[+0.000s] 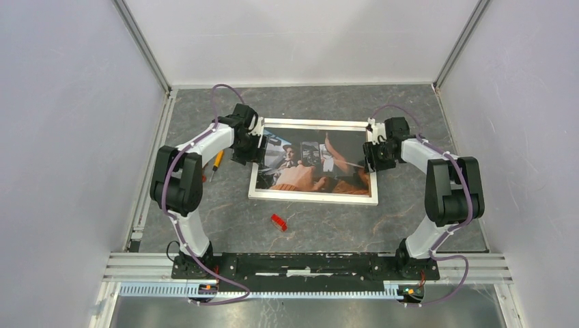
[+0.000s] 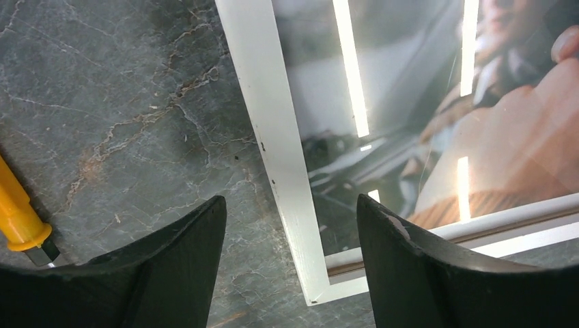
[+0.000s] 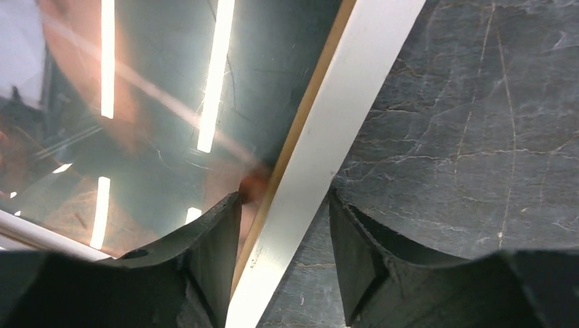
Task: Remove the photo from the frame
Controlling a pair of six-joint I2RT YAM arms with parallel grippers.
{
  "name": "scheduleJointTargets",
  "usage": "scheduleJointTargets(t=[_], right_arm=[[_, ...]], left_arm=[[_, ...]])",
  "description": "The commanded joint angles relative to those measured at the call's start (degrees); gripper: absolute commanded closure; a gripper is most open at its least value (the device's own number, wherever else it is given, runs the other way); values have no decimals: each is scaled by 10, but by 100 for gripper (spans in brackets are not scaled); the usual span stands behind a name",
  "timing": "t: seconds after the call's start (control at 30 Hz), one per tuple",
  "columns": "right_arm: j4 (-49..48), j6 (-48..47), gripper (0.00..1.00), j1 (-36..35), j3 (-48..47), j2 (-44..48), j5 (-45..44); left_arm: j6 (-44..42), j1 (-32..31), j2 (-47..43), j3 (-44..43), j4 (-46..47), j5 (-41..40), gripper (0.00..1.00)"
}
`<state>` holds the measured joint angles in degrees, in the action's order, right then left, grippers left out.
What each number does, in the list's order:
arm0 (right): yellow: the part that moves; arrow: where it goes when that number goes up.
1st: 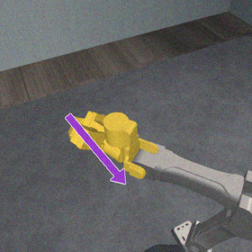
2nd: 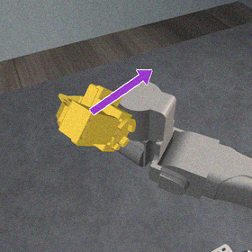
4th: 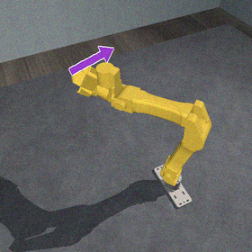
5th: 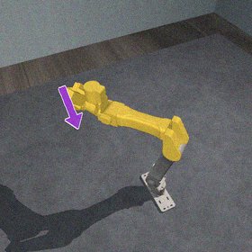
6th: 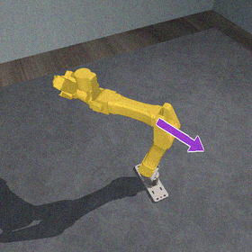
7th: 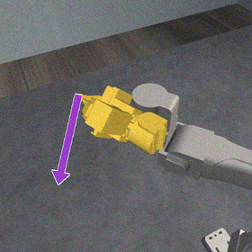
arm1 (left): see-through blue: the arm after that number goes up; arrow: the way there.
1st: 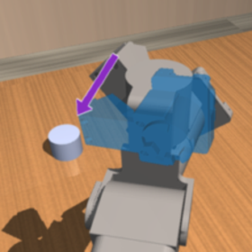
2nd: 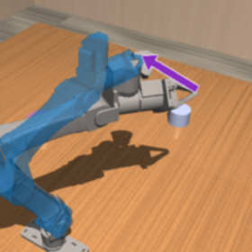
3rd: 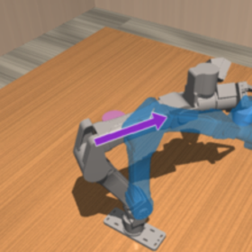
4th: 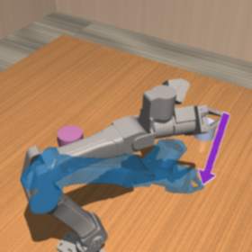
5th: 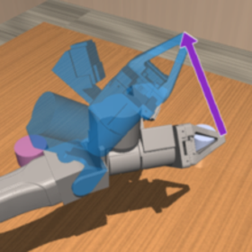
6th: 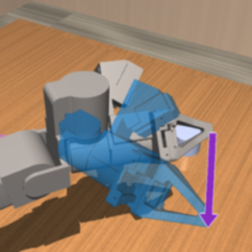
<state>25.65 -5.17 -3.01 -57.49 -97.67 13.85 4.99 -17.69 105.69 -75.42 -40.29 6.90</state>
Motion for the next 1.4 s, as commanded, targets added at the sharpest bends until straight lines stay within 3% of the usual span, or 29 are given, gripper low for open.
scheduleJointTargets(t=[0.0,0.33,0.57,0.73,1.03,1.37], right_arm=[[-23,8,48,-7,13,-2,-30],[-14,10,61,-10,25,12,-38],[-6,4,78,-10,27,29,-25],[1,-2,100,-10,17,49,-7],[3,-5,100,-10,13,85,4],[-21,-13,100,-10,-6,61,-16]], left_arm=[[36,0,3,3,36,-7,26],[23,-5,33,1,39,-7,45],[19,-5,34,-7,26,6,76],[11,-6,-2,-9,22,24,97],[9,-7,-43,-11,8,33,98],[1,-6,8,-61,22,24,98]])
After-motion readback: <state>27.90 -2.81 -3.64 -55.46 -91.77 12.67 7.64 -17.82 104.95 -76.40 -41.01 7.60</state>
